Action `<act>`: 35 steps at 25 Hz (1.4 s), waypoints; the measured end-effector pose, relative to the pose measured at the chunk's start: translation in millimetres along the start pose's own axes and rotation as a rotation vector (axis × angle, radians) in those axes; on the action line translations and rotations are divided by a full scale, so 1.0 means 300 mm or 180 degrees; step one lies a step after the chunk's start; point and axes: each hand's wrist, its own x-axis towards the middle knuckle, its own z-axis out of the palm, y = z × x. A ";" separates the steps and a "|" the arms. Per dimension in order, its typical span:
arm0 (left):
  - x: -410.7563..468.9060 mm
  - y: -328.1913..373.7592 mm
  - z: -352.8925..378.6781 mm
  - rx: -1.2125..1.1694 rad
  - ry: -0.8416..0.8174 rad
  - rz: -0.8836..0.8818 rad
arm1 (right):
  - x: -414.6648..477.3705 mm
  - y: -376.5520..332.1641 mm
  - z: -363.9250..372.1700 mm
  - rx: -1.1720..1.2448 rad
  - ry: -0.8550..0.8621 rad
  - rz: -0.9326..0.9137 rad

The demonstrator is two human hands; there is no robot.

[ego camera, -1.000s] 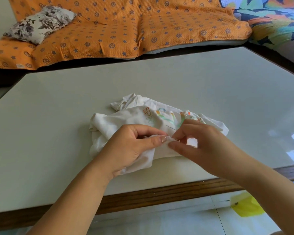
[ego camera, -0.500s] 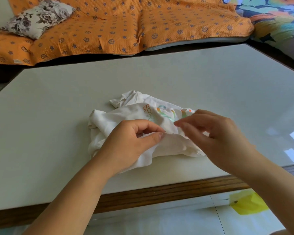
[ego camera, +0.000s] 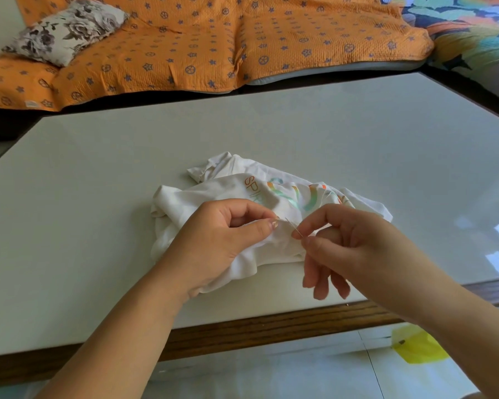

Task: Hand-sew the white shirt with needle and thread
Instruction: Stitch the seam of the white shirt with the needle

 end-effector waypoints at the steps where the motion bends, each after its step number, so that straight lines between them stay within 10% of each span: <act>1: -0.001 0.001 0.000 -0.0006 0.0001 -0.0013 | 0.000 -0.002 0.002 -0.0109 -0.0003 0.0020; 35: -0.016 -0.021 0.045 0.1192 0.0168 0.0737 | 0.048 0.045 0.057 0.0575 0.0231 -0.0119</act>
